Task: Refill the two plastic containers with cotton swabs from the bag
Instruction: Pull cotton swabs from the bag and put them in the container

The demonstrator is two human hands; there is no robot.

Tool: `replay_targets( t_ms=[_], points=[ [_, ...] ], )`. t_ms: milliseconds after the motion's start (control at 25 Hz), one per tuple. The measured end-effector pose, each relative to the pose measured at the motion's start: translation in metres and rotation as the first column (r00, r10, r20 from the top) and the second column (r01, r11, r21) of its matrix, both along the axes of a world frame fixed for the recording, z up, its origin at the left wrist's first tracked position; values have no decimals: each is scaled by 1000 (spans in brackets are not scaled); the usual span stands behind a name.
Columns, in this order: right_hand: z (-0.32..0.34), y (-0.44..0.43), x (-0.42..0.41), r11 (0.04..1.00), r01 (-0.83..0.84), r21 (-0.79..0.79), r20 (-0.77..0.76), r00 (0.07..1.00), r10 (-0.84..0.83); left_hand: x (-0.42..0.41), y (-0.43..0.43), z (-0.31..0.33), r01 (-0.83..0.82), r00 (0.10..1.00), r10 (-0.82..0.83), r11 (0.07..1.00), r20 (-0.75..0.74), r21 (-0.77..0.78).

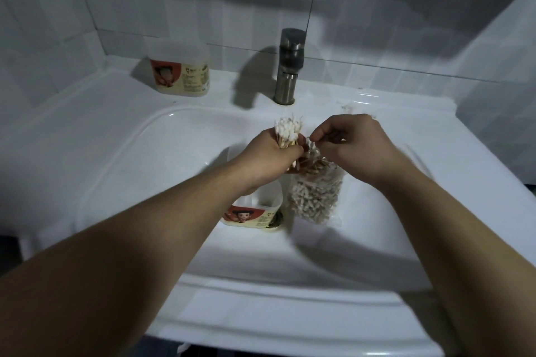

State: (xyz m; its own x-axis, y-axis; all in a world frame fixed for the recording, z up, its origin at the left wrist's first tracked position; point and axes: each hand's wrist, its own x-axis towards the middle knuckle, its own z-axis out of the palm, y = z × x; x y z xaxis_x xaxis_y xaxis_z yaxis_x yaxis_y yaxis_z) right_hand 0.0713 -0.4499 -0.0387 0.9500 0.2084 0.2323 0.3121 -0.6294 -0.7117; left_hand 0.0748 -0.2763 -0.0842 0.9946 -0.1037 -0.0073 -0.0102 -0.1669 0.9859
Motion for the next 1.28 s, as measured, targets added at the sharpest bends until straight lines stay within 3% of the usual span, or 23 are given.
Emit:
replay_targets(
  t_ms=[80,240,480,640,840,1120,1280],
  points=[
    [-3,2,1,1000,-27,10,9,1000,27,-2,-1,0,22,1000,-23,999,21,48],
    [-6,5,3,999,18,44,32,999,-19,-1,0,-1,36,999,-36,999,15,-13],
    [3,-4,6,949,159,271,17,985,-170,0,-1,3,-29,999,25,993,-43,-117],
    [0,-2,6,984,128,126,24,991,-132,-1,1,6,-37,998,24,976,-66,-215],
    [-1,-1,5,994,87,64,21,996,-89,-2,3,9,-52,995,18,940,-102,-338],
    [-6,0,5,999,41,-4,16,999,-41,-3,3,13,-101,989,65,950,-131,-296],
    [-9,0,6,982,21,-187,63,998,-10,-4,2,16,-53,992,1,911,-124,-410]
  ],
)
